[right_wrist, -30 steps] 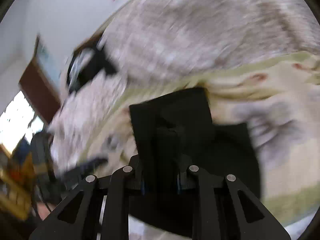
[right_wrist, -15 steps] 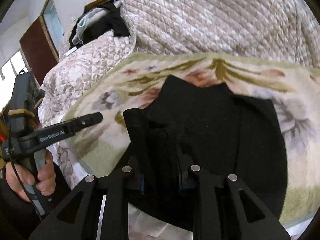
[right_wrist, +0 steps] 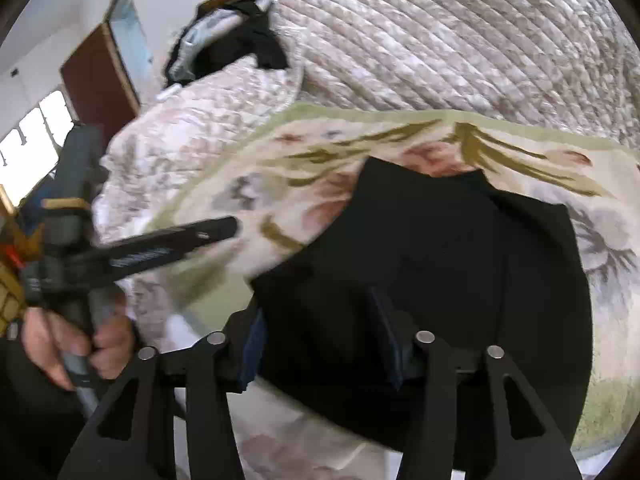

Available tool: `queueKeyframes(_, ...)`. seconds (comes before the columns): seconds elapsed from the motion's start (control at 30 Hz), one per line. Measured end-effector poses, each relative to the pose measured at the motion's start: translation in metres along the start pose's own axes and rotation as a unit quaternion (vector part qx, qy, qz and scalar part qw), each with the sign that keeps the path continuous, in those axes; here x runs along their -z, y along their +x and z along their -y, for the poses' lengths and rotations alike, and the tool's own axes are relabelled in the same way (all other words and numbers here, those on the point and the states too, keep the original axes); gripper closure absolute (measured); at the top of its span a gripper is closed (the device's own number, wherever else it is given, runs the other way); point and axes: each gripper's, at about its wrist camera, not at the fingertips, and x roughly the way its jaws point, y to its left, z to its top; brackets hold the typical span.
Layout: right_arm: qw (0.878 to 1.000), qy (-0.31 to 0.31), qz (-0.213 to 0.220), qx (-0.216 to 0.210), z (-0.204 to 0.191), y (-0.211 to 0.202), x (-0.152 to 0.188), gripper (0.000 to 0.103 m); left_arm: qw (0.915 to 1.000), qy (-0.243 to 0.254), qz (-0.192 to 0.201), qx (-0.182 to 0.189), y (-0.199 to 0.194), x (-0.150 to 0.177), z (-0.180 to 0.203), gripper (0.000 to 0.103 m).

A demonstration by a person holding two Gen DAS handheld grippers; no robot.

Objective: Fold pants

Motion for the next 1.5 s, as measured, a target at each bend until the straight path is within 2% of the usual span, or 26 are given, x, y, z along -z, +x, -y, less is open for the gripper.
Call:
queueKeyframes(0.17,0.998,0.017,0.037,-0.051,0.0,-0.025,-0.002,0.053,1.0,-0.002,0.002,0.0,0.0,0.0,0.0,0.061)
queueKeyframes(0.23,0.997,0.031,0.054,-0.045,0.007,-0.035,0.001,0.053,1.0,-0.002,0.002,0.001,0.0,0.0,-0.001,0.061)
queueKeyframes(0.27,0.997,0.041,0.059,-0.029,0.013,-0.037,0.002,0.053,1.0,-0.001,0.002,0.001,0.0,0.0,0.0,0.061)
queueKeyframes(0.3,0.997,0.054,0.058,-0.013,0.02,-0.037,0.005,0.063,1.0,0.0,0.002,0.002,0.0,0.0,0.0,0.061)
queueKeyframes(0.33,0.997,0.064,0.052,-0.003,0.025,-0.034,0.007,0.08,1.0,0.001,0.002,0.003,-0.001,0.0,0.001,0.061)
queueKeyframes(0.4,0.996,0.082,-0.008,0.03,0.039,-0.011,0.017,0.083,1.0,0.003,0.001,0.006,-0.001,-0.001,0.003,0.061)
queueKeyframes(0.43,0.996,0.083,-0.028,0.025,0.04,-0.003,0.022,0.086,1.0,0.003,0.0,0.008,0.0,-0.001,0.005,0.061)
queueKeyframes(0.53,0.996,0.085,-0.025,-0.021,0.037,0.0,0.021,0.086,0.9998,0.009,0.0,0.018,-0.001,-0.004,0.014,0.061)
queueKeyframes(0.63,0.995,0.092,-0.014,-0.035,0.044,-0.007,0.01,0.086,0.9992,0.019,0.001,0.034,-0.002,-0.01,0.03,0.061)
queueKeyframes(0.7,0.995,0.096,0.007,-0.024,0.056,-0.018,0.001,0.086,0.9984,0.033,0.001,0.046,0.0,-0.016,0.045,0.059)
queueKeyframes(0.8,0.995,0.1,0.026,0.018,0.083,-0.027,-0.016,0.086,0.9957,0.061,-0.001,0.069,0.007,-0.028,0.075,0.058)
queueKeyframes(0.9,0.993,0.104,0.027,0.058,0.113,-0.032,-0.029,0.086,0.9899,0.102,-0.001,0.099,0.021,-0.041,0.109,0.058)
queueKeyframes(1.0,0.991,0.107,0.015,0.074,0.14,-0.021,-0.045,0.086,0.9875,0.125,-0.017,0.095,0.048,-0.048,0.129,0.058)
queueKeyframes(1.13,0.992,0.105,-0.007,0.073,0.158,0.003,-0.055,0.086,0.9888,0.126,-0.058,0.055,0.089,-0.04,0.124,0.061)
queueKeyframes(1.2,0.989,0.112,-0.032,0.091,0.171,0.024,-0.049,0.086,0.9894,0.12,-0.051,0.064,0.091,-0.032,0.115,0.06)
queueKeyframes(1.23,0.987,0.123,-0.033,0.096,0.178,0.029,-0.046,0.094,0.9896,0.12,-0.046,0.065,0.09,-0.03,0.114,0.06)
queueKeyframes(1.3,0.984,0.161,-0.008,0.079,0.194,0.029,-0.038,0.103,0.9903,0.116,-0.04,0.064,0.089,-0.027,0.113,0.06)
queueKeyframes(1.5,0.982,0.172,0.007,0.082,0.197,0.025,-0.034,0.103,0.9917,0.098,-0.025,0.08,0.09,-0.025,0.106,0.059)
